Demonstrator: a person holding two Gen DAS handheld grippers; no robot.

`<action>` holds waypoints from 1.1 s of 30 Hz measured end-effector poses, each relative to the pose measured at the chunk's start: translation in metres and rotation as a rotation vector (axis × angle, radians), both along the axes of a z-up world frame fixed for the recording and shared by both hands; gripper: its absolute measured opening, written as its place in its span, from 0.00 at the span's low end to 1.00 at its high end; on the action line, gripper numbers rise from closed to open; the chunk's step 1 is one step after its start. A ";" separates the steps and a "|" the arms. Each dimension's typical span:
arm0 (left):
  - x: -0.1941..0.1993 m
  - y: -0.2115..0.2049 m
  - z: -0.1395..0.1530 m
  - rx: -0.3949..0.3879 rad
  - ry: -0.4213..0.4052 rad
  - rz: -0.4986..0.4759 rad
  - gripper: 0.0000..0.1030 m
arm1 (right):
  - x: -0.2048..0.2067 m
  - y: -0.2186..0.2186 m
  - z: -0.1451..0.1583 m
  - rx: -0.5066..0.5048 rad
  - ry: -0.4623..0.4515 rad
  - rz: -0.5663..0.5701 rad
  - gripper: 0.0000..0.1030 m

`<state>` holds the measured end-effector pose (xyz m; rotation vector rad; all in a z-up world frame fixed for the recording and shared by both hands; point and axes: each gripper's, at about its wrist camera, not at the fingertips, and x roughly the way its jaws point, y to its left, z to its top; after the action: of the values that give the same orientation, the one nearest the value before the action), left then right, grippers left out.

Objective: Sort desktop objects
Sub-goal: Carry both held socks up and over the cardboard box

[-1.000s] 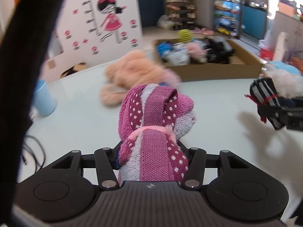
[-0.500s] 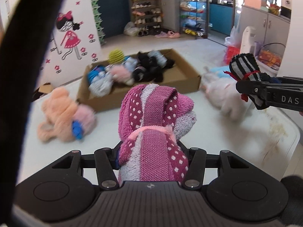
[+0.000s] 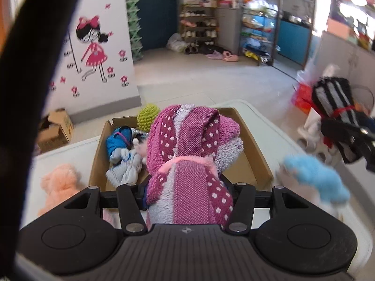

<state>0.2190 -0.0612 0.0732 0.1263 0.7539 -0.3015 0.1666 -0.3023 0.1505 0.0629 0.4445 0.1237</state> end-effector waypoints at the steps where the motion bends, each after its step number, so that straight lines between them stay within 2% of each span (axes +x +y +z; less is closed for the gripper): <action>1: 0.012 -0.001 -0.001 -0.012 0.019 0.012 0.48 | 0.011 0.000 0.002 -0.015 -0.001 0.002 0.49; 6: 0.050 -0.004 -0.004 -0.005 0.029 0.060 0.48 | 0.054 -0.002 0.009 -0.055 0.011 0.020 0.49; 15: 0.076 -0.016 -0.010 0.029 0.023 0.089 0.48 | 0.108 0.008 0.001 -0.073 0.059 0.038 0.50; 19: 0.081 -0.024 -0.016 0.043 0.034 0.072 0.48 | 0.129 0.013 -0.008 -0.096 0.088 0.060 0.50; 24: 0.093 -0.023 -0.027 -0.002 0.077 0.085 0.48 | 0.161 0.020 -0.023 -0.147 0.142 0.071 0.50; 33: 0.099 -0.025 -0.042 0.032 0.091 0.101 0.48 | 0.198 0.021 -0.061 -0.147 0.219 0.067 0.50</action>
<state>0.3183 -0.0860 0.0310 0.1046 0.8525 -0.2005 0.3645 -0.2816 0.0899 -0.0837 0.6738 0.1508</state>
